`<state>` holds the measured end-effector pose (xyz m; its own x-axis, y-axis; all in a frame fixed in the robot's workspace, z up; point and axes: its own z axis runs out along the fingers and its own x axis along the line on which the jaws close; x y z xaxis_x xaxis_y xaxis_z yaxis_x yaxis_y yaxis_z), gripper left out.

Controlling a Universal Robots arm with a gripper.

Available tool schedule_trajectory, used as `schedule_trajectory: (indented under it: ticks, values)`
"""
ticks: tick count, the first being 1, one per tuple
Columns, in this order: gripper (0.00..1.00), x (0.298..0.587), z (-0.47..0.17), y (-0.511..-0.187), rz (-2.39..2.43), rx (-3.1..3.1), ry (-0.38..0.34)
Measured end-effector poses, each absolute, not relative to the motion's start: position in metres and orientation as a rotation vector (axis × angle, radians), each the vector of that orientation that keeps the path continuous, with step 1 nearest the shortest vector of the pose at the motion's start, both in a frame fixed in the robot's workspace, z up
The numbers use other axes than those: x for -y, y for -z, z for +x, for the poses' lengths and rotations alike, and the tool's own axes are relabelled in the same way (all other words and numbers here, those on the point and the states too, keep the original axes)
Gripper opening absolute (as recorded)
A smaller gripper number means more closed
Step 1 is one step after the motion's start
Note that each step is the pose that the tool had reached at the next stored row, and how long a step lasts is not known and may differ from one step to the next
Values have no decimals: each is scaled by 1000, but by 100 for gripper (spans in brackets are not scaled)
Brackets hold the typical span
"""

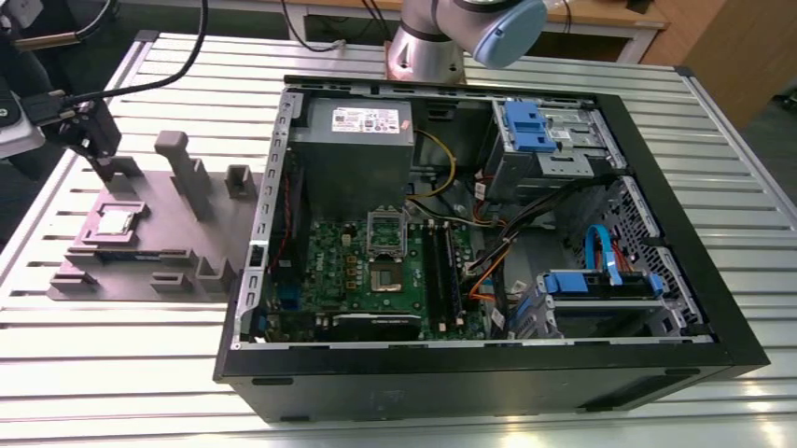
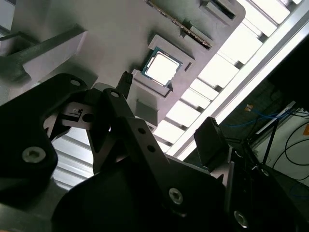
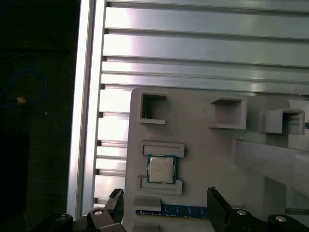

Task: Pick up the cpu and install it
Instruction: 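Pick up the cpu and move it towards the insertion slot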

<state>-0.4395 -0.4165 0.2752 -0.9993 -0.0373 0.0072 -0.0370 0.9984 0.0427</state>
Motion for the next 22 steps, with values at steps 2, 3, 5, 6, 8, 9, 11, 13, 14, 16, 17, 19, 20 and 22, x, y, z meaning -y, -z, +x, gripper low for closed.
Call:
schedule_trajectory:
  ticks: [2,3,5,6,8,9,11,13,14,16,17,19,20,22]
  values:
    - [78,417,-439,-271,59,3132,67]
    - [78,416,-439,-270,63,3132,67]
    - [78,417,-439,-266,92,3130,67]
    - [78,417,-439,-264,104,3129,67]
    - [78,417,-439,-260,107,3128,66]
    - [78,417,-439,-259,108,3128,66]
    - [78,417,-439,-255,108,3128,67]
    - [78,417,-439,-251,108,3128,67]
    - [78,417,-439,-250,108,3128,66]
    - [78,417,-439,-246,108,3128,66]
    - [78,417,-439,-244,108,3127,66]
    - [78,417,-439,-242,108,3127,67]
    - [78,417,-439,-240,108,3127,67]
    - [78,417,-439,-238,108,3127,69]
